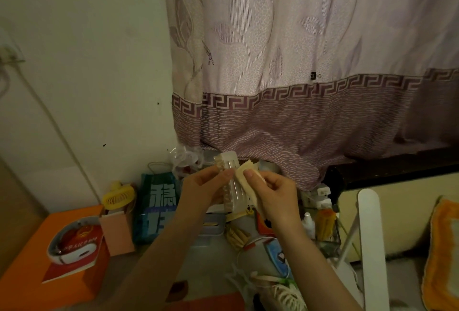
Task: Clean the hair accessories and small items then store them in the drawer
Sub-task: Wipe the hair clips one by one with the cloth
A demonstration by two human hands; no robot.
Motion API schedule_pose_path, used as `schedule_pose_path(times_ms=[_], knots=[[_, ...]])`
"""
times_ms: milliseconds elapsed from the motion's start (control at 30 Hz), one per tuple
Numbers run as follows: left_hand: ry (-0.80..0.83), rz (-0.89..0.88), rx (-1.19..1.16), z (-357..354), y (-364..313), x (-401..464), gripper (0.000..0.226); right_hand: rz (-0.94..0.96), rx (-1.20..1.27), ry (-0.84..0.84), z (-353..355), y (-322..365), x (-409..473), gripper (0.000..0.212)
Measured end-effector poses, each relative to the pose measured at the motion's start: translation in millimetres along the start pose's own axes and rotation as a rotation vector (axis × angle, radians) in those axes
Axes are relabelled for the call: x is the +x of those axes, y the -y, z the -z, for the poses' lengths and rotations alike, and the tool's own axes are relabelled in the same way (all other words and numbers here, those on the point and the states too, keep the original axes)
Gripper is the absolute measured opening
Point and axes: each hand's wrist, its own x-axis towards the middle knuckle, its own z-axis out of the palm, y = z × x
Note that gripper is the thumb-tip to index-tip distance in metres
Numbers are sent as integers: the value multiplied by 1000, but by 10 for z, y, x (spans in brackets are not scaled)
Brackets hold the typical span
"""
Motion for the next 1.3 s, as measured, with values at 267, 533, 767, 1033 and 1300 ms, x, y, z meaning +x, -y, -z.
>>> schedule_pose_path(times_ms=[267, 533, 767, 1033, 1300], knots=[[-21, 5, -35, 23, 67, 91, 13, -197, 164, 61, -59, -41, -163, 17], [-18, 34, -73, 109, 251, 115, 16, -345, 274, 83, -13, -104, -225, 36], [-35, 130, -50, 197, 540, 32, 14, -356, 173, 75, 31, -344, -359, 30], [-90, 264, -53, 414, 997, -195, 15, -355, -38, 154, 3, -723, -604, 15], [-210, 439, 0, 758, 1586, -647, 20, -580, -113, 273, -153, -1147, -937, 21]])
